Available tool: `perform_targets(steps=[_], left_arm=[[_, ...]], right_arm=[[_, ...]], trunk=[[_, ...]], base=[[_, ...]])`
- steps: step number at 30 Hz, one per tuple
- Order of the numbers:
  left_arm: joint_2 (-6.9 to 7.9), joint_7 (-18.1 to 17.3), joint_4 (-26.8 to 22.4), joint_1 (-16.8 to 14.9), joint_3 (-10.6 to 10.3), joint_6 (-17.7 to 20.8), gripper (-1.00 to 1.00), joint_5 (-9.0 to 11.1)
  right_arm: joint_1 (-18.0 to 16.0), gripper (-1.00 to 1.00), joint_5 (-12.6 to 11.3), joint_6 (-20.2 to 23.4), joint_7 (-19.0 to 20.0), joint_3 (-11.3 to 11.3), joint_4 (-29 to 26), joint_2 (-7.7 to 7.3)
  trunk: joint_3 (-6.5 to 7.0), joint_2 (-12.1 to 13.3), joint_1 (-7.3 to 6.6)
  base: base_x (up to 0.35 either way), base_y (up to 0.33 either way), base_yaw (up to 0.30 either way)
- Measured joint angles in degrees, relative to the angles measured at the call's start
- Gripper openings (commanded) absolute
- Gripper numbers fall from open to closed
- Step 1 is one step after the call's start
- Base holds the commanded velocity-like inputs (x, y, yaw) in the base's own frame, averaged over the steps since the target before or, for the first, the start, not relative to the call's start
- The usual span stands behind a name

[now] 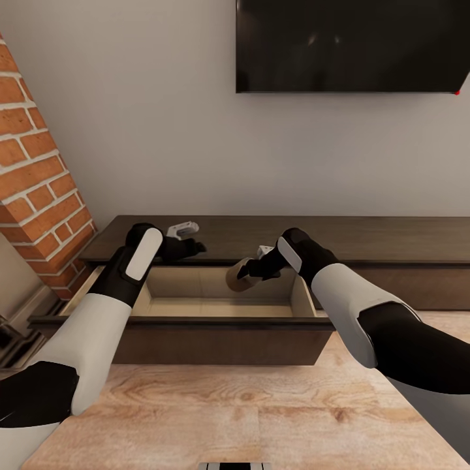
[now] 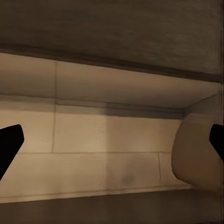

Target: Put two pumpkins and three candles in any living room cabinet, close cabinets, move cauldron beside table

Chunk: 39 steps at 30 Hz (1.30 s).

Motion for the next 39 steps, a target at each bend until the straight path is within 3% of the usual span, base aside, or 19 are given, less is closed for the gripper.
perform_targets(steps=[3, 15, 26, 29, 32, 39], left_arm=[[0.06, -3.45, 0.02, 0.00, 0.15, -0.22, 1.00, -0.07], [-0.07, -3.92, -0.82, 0.00, 0.19, -0.20, 1.00, -0.03], [-0.08, -3.87, -2.40, -0.04, 0.20, -0.16, 1.00, -0.13], [0.03, -3.86, -2.41, -0.02, 0.15, -0.16, 1.00, -0.19], [0.15, -3.93, -2.58, -0.03, 0.08, -0.12, 1.00, -0.19], [-0.06, -3.89, -3.28, -0.02, 0.11, -0.11, 1.00, -0.10]], right_arm=[[-0.01, -1.00, -0.01, 0.00, -0.04, 0.00, 0.00, 0.00], [-0.01, -1.00, 0.00, 0.00, -0.18, -0.06, 0.02, 0.00], [0.00, -1.00, 0.11, -0.02, -0.32, -0.02, 0.97, -0.03], [-0.01, -1.00, 2.27, -0.03, -0.39, -0.01, 1.21, -0.02], [-0.02, -1.00, 7.21, -0.10, -0.27, 0.06, 1.24, -0.02], [-0.02, -1.00, 7.37, -0.15, -0.25, -0.07, 1.87, 0.03]], trunk=[[-0.01, 0.00, 0.00], [-0.91, 0.00, 0.00], [-4.34, -0.14, 0.30], [-5.28, -0.18, 0.37], [-5.66, -0.20, 0.39], [-5.71, -0.20, 0.39]], base=[[0.001, 0.000, 0.000], [0.000, 0.000, 0.000], [0.000, 0.000, 0.022], [0.000, 0.000, 0.069], [0.000, 0.000, 0.021], [0.000, 0.000, 0.004]])
